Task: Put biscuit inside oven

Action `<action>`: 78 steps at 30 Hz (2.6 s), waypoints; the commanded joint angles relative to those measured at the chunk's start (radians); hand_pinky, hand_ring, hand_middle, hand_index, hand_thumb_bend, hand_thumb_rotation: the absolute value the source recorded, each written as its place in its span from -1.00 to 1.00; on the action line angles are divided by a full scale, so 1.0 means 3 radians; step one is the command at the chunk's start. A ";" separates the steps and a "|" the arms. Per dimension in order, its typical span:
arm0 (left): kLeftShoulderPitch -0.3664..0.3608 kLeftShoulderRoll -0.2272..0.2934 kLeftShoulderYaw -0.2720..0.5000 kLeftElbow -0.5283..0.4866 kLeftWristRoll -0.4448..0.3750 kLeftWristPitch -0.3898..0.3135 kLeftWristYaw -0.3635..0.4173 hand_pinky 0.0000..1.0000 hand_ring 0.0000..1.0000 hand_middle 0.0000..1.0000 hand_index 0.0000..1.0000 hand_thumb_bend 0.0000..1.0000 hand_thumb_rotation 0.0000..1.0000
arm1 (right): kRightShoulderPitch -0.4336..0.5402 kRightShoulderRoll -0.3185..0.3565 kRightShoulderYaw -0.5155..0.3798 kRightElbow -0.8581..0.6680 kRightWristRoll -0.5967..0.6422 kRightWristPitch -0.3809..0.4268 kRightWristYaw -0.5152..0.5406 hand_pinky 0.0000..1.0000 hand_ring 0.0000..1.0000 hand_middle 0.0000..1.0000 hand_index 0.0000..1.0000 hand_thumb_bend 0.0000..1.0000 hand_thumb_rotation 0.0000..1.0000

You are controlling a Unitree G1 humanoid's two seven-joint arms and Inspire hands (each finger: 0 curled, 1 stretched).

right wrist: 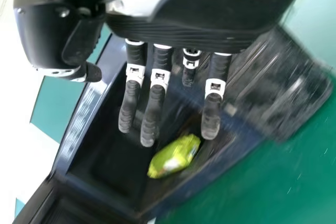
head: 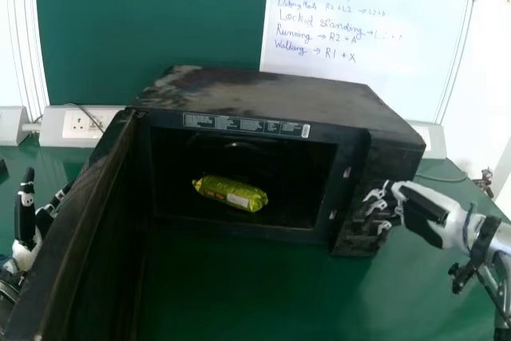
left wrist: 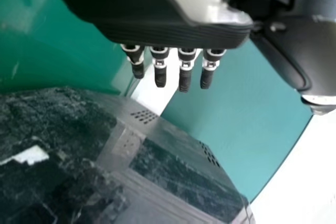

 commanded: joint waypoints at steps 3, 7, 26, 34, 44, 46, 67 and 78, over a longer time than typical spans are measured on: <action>0.0015 0.0101 -0.0031 0.0072 0.0000 -0.0027 -0.0236 0.33 0.46 0.52 0.59 0.36 -0.85 | 0.0135 -0.0029 -0.0086 0.0093 -0.0084 0.0040 -0.0286 -0.45 -0.34 -0.26 -0.17 0.33 -0.44; 0.0019 0.0148 -0.0046 0.0111 0.0015 -0.0040 -0.0396 0.34 0.46 0.53 0.62 0.37 -0.81 | 0.0209 -0.0035 -0.0109 0.0110 -0.0165 0.0066 -0.0512 -0.46 -0.36 -0.28 -0.21 0.49 -0.18; 0.0166 0.0090 -0.0200 -0.0517 -0.0227 0.0165 -0.0435 0.48 0.56 0.60 0.61 0.08 -0.83 | 0.0332 -0.0161 0.0126 -0.0331 -0.0828 0.0499 -0.1143 -0.50 -0.39 -0.28 -0.22 0.47 -0.09; 0.0216 0.0087 -0.0237 -0.0733 -0.0321 0.0268 -0.0312 0.45 0.55 0.60 0.60 0.06 -0.82 | 0.0319 -0.0190 0.0171 -0.0241 -0.0939 0.0381 -0.1150 -0.48 -0.37 -0.27 -0.21 0.53 -0.04; 0.0261 0.0100 -0.0341 -0.0897 -0.0294 0.0263 -0.0295 0.44 0.53 0.57 0.61 0.05 -0.77 | 0.0308 -0.0193 0.0186 -0.0272 -0.1059 0.0430 -0.1150 -0.46 -0.35 -0.25 -0.19 0.53 -0.01; 0.0265 0.0097 -0.0369 -0.0932 -0.0284 0.0255 -0.0287 0.42 0.53 0.57 0.61 0.06 -0.76 | 0.0304 -0.0185 0.0184 -0.0277 -0.1068 0.0456 -0.1156 -0.46 -0.37 -0.27 -0.20 0.53 -0.03; 0.0268 0.0112 -0.0429 -0.1017 -0.0362 0.0282 -0.0198 0.41 0.52 0.57 0.62 0.10 -0.77 | 0.0309 -0.0183 0.0196 -0.0346 -0.1130 0.0541 -0.1165 -0.49 -0.38 -0.27 -0.20 0.56 -0.01; 0.0242 0.0142 -0.0444 -0.1040 -0.0395 0.0319 -0.0148 0.45 0.55 0.59 0.64 0.07 -0.74 | 0.0303 -0.0143 0.0160 -0.0375 -0.1099 0.0636 -0.1158 -0.48 -0.38 -0.27 -0.21 0.55 -0.05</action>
